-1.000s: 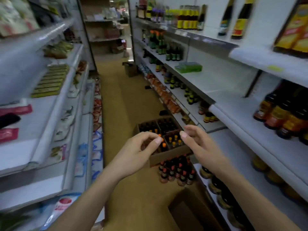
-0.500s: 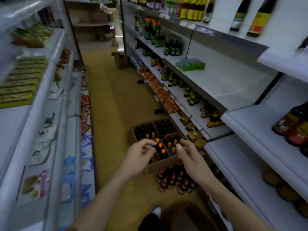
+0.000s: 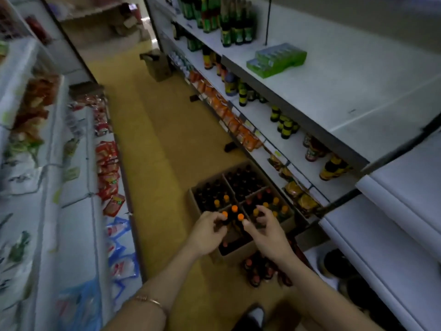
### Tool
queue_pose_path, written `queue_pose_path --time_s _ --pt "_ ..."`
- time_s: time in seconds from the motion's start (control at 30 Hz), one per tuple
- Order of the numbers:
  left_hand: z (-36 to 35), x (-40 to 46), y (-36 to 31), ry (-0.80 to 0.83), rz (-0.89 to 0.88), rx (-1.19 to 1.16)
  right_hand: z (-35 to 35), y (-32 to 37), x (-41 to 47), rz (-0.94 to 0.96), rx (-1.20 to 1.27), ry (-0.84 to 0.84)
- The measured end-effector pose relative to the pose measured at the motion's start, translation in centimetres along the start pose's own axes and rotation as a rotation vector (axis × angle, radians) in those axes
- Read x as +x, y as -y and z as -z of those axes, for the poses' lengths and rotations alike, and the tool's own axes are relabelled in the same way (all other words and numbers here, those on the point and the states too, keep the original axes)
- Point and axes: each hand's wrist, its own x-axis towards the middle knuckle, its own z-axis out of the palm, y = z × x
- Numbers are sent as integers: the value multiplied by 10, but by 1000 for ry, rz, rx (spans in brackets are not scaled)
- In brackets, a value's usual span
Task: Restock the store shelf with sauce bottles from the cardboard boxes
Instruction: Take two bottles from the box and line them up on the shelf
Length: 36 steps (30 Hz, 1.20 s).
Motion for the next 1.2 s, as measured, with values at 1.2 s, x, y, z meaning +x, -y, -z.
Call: queue_pose_path --time_s 1.2 --pt "-315 458 319 178 60 -201 -240 -434 351 -359 71 -36"
